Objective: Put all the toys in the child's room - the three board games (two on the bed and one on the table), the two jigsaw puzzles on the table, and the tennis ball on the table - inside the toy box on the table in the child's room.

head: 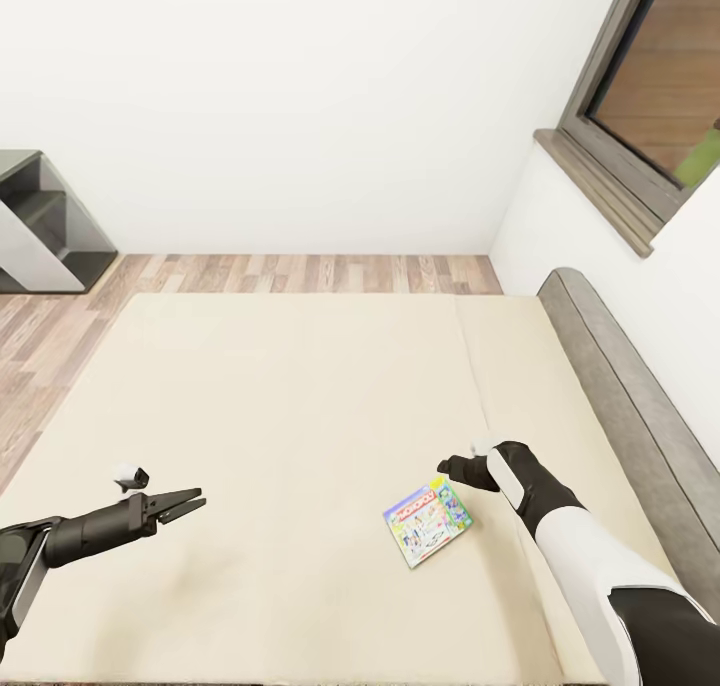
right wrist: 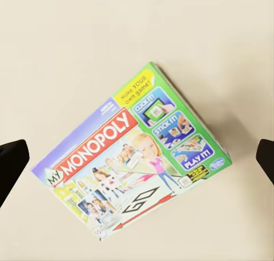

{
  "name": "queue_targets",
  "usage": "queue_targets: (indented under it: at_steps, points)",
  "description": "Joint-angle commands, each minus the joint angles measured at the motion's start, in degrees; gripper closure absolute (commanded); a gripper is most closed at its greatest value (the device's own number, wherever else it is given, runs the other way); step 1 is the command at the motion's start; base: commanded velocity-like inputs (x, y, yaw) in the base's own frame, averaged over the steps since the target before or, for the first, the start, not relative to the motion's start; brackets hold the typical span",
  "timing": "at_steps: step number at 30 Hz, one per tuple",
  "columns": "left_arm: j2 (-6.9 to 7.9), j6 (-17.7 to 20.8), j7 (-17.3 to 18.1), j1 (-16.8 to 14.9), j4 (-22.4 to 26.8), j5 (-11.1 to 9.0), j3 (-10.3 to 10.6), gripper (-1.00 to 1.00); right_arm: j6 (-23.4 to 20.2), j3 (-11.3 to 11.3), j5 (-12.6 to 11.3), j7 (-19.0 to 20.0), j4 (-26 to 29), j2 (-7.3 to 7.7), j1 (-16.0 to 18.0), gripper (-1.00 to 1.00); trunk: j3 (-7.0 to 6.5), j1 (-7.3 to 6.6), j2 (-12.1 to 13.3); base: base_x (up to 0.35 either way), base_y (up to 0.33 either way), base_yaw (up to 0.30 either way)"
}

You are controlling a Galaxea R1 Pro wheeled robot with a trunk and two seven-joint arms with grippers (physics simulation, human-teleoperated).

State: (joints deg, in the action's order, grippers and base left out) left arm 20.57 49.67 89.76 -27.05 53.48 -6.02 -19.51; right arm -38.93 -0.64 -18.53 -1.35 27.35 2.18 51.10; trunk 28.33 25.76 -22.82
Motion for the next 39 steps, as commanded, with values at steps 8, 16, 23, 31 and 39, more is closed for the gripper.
queue_targets:
  at_steps: [8, 16, 23, 31, 39]
  points:
    - [-0.32, 0.81, 0.24, -0.20, 0.70, 0.04, 0.01, -1.00, -0.27, -0.13, -0.33, -0.14, 0.08, -0.03, -0.03, -1.00, 0.84, 0.03, -0.10, 0.000, 0.000, 0.000]
    - [-2.98, 6.41, 0.24, -1.16, 6.84, 0.13, 0.88, -1.00, -0.27, -0.15, -0.44, -0.05, 0.15, -0.06, -0.03, -1.00, 1.59, 0.03, -0.10, 0.000, 0.000, 0.000]
    - [-4.03, 9.81, 0.24, -7.94, 9.42, 0.09, 1.20, -1.00, -0.27, -0.15, -0.45, 0.01, 0.16, -0.06, -0.03, -1.00, 2.25, 0.03, -0.10, 0.000, 0.000, 0.000]
    - [-4.30, 10.33, 0.24, -14.79, 9.68, 0.22, 1.47, -1.00, -0.34, -0.15, -0.39, 0.03, 0.24, 0.01, 0.24, -1.00, 3.00, 0.03, -0.10, 0.000, 0.000, 0.000]
    - [-4.52, 10.28, 0.24, -15.86, 9.74, 0.24, 1.51, -1.00, -0.35, -0.15, -0.37, 0.06, 0.31, 0.02, 0.55, -1.00, 3.75, 0.03, -0.10, 0.000, 0.000, 0.000]
